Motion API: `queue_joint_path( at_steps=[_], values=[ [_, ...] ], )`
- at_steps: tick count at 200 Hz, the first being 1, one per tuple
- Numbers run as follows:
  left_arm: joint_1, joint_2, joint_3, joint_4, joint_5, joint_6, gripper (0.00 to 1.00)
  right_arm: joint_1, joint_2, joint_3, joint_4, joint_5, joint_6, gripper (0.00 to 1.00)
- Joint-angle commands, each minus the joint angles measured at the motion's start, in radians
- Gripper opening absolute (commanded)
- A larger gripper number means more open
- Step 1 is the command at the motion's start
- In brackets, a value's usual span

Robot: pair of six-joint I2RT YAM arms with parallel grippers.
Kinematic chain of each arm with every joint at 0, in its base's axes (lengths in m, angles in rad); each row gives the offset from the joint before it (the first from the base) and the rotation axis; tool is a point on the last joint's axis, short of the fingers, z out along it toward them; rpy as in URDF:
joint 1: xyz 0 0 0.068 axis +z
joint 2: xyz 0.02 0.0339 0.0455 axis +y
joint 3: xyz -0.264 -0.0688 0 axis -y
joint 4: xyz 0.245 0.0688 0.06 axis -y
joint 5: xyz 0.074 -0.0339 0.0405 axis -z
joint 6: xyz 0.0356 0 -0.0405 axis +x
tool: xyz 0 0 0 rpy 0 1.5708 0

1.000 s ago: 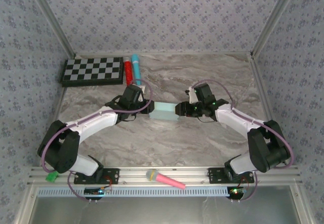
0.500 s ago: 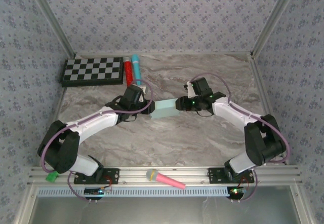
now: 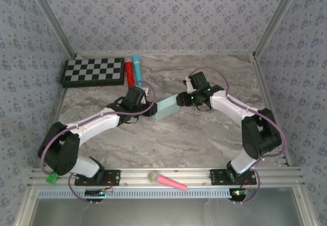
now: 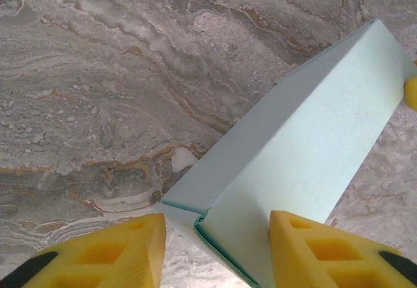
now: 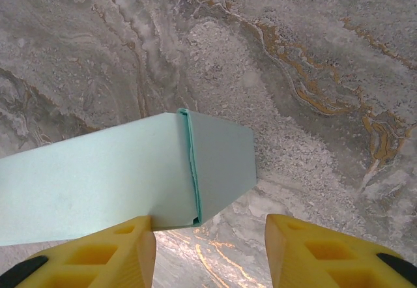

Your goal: Fold the paper box

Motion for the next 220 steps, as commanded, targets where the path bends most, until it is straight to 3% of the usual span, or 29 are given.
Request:
queue_joint_path(
  at_steps=[1, 56, 163, 178, 208, 220],
  values=[
    [-0.005, -0.001, -0.002, -0.180, -0.006, 0.023, 0.45, -0.012, 0.028, -0.021, -0.129, 0.131, -0.030, 0.48],
    [-0.003, -0.009, 0.074, -0.198, -0.028, 0.039, 0.50, -0.022, -0.059, -0.028, -0.058, 0.008, -0.016, 0.49],
    [-0.002, -0.006, 0.152, -0.224, -0.056, 0.096, 0.55, -0.085, -0.057, -0.027, 0.082, -0.161, 0.041, 0.49],
    [-0.004, -0.004, 0.169, -0.229, -0.055, 0.134, 0.62, -0.088, -0.038, -0.002, 0.076, -0.168, 0.040, 0.49],
    [-0.007, 0.006, 0.216, -0.252, -0.075, 0.283, 0.88, -0.092, -0.035, 0.003, 0.075, -0.160, 0.049, 0.49],
    [-0.008, 0.018, 0.244, -0.269, -0.071, 0.350, 0.93, -0.096, -0.044, -0.002, 0.073, -0.154, 0.050, 0.49]
  ],
)
